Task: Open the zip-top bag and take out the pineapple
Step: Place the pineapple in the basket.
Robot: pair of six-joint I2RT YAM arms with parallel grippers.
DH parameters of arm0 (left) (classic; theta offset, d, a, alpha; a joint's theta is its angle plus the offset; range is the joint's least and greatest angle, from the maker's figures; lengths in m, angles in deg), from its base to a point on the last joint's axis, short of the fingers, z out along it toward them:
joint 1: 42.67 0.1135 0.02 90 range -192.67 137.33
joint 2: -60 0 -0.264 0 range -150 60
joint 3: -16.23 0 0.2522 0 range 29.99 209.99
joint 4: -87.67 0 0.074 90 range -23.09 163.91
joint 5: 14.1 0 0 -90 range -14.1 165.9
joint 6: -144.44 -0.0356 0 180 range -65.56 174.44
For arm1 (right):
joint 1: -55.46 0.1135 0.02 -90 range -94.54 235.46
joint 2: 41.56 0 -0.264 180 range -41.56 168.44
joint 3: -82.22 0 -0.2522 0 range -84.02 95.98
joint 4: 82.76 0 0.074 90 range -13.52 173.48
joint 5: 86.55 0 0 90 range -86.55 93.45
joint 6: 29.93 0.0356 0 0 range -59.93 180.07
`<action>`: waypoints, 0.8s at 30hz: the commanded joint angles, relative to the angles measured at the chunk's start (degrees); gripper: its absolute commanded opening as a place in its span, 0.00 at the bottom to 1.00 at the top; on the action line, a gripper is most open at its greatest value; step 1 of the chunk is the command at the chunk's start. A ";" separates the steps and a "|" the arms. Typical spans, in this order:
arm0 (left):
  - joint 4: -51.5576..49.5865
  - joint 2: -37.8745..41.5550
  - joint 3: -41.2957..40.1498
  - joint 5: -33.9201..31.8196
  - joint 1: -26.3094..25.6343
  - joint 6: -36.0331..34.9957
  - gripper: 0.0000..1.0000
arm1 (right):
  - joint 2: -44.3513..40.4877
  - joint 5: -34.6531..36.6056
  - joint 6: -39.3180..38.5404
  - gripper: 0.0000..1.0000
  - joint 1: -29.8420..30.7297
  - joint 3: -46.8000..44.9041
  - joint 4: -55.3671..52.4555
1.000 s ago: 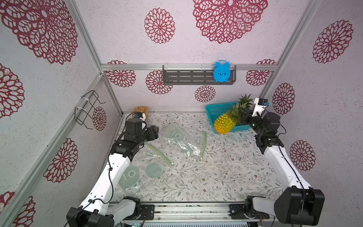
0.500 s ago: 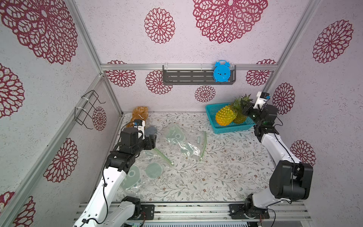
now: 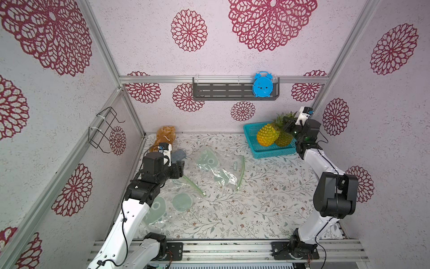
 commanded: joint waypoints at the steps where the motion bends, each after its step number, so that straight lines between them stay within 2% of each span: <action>1: 0.03 0.84 -0.24 -0.33 0.59 -0.77 0.70 | -0.12 2.48 -5.15 0.00 1.56 6.76 3.69; 10: -0.06 0.84 -0.21 -0.41 0.76 -0.81 0.70 | 7.10 2.62 -11.17 0.00 4.06 13.43 0.32; 15: -0.06 0.68 -0.19 -0.46 0.88 -0.70 0.70 | 9.17 5.92 -17.27 0.00 6.33 15.58 -2.31; 24: -0.23 0.57 -0.20 -0.65 1.02 -0.77 0.70 | 11.49 8.16 -20.06 0.00 8.18 16.77 -3.99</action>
